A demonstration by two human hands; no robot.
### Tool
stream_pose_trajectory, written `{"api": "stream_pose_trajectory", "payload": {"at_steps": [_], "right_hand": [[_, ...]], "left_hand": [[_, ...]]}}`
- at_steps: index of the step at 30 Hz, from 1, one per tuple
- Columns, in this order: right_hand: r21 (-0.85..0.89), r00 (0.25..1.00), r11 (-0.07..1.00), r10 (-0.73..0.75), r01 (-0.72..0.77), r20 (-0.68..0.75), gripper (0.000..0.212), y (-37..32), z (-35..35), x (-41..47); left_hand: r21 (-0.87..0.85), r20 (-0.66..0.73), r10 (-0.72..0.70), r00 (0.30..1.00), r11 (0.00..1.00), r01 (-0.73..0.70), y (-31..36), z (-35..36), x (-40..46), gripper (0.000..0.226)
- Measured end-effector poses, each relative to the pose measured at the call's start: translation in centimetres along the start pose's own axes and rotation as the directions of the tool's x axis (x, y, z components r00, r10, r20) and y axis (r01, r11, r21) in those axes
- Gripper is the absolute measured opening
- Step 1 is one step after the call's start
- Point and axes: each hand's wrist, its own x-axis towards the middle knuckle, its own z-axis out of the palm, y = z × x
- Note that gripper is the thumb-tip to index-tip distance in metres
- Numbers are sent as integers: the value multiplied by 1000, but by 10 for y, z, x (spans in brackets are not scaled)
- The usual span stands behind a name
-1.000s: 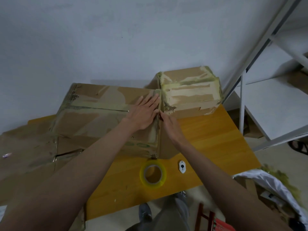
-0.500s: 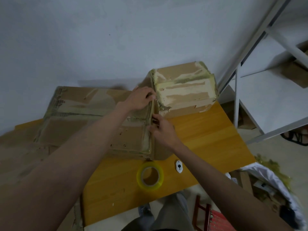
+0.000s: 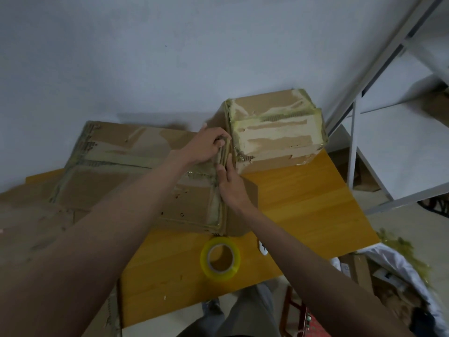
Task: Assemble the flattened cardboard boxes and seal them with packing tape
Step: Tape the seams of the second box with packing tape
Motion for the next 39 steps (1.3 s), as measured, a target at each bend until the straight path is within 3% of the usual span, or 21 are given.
{"api": "stream_pose_trajectory", "payload": {"at_steps": [5,9,14,20,25,35,39], "right_hand": [[-55,988,990,-137,133,-72,69,-7,3,-6],[-28,990,991,-133,131,-56,74,1,25,-19],[-35,999,999,-7,6,-35,67,14,22,-35],[-308,998,952,-20,1,-58,68,12,27,-61],[-415,996,909,-70,41,-55,73,19,39,-90],[-242,1000,970,7,-6,3,72,1,34,-101],[-229,998,972,57,-49,26,74,-1,26,-87]], "left_hand": [[2,-34,0,999,1000,0,5,5,0,27],[-16,-45,-17,999,1000,16,5,6,-5,30],[-31,-26,-30,999,999,29,1,9,-8,33],[-42,-38,-23,999,999,21,-1,11,-9,31],[-34,-48,-23,999,999,22,-2,11,-10,32],[-99,-30,-55,998,994,52,5,1,-31,40],[-91,-174,-136,975,988,122,-10,-35,-92,50]]}}
